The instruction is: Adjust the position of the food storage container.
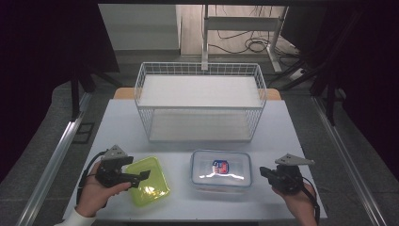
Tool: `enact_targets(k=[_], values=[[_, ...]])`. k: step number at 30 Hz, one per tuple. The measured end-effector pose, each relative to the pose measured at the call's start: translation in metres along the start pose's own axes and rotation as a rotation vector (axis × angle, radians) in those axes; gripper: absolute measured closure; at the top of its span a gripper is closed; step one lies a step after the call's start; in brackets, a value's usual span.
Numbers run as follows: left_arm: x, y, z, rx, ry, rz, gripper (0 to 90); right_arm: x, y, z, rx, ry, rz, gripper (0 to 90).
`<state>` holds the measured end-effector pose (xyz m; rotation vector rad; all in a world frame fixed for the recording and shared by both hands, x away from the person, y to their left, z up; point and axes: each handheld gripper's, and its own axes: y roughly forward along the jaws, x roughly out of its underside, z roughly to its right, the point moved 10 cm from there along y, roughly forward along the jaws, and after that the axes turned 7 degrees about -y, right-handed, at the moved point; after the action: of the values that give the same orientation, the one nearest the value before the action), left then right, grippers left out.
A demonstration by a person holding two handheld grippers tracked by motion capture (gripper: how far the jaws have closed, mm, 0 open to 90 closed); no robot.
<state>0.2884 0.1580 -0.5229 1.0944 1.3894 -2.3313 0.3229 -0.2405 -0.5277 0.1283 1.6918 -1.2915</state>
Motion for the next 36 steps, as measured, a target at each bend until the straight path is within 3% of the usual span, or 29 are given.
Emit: enact_targets(k=[5,6,8,10,11,13,17,27,30,36], values=[[-0.008,0.008,0.019,0.039,0.015,-0.006,15.3,-0.005,-0.009,0.001,-0.017,0.026,0.04,82.8],[-0.009,0.01,0.023,0.05,0.017,-0.011,15.3,-0.008,-0.012,0.001,-0.032,0.044,0.062,73.8],[-0.012,0.015,0.031,0.069,0.019,-0.018,15.2,-0.009,-0.013,0.001,-0.038,0.057,0.069,71.4],[-0.015,0.021,0.038,0.084,0.02,-0.025,14.1,-0.013,-0.015,0.0,-0.062,0.08,0.098,57.1],[-0.017,0.024,0.041,0.087,0.02,-0.029,14.1,-0.013,-0.015,0.0,-0.062,0.08,0.098,57.1],[-0.021,0.03,0.047,0.094,0.011,-0.032,12.1,-0.014,-0.014,-0.002,-0.082,0.09,0.108,47.9],[-0.032,0.041,0.062,0.149,-0.028,-0.045,10.2,-0.015,-0.013,-0.004,-0.093,0.1,0.112,37.9],[-0.039,0.056,0.085,0.186,-0.021,-0.068,10.0,-0.016,-0.011,-0.006,-0.116,0.108,0.118,31.1],[-0.039,0.06,0.088,0.192,-0.02,-0.079,9.8,-0.015,-0.009,-0.007,-0.118,0.109,0.116,30.5],[-0.042,0.073,0.088,0.201,-0.056,-0.109,7.9,-0.016,-0.007,-0.008,-0.13,0.121,0.119,28.6]])
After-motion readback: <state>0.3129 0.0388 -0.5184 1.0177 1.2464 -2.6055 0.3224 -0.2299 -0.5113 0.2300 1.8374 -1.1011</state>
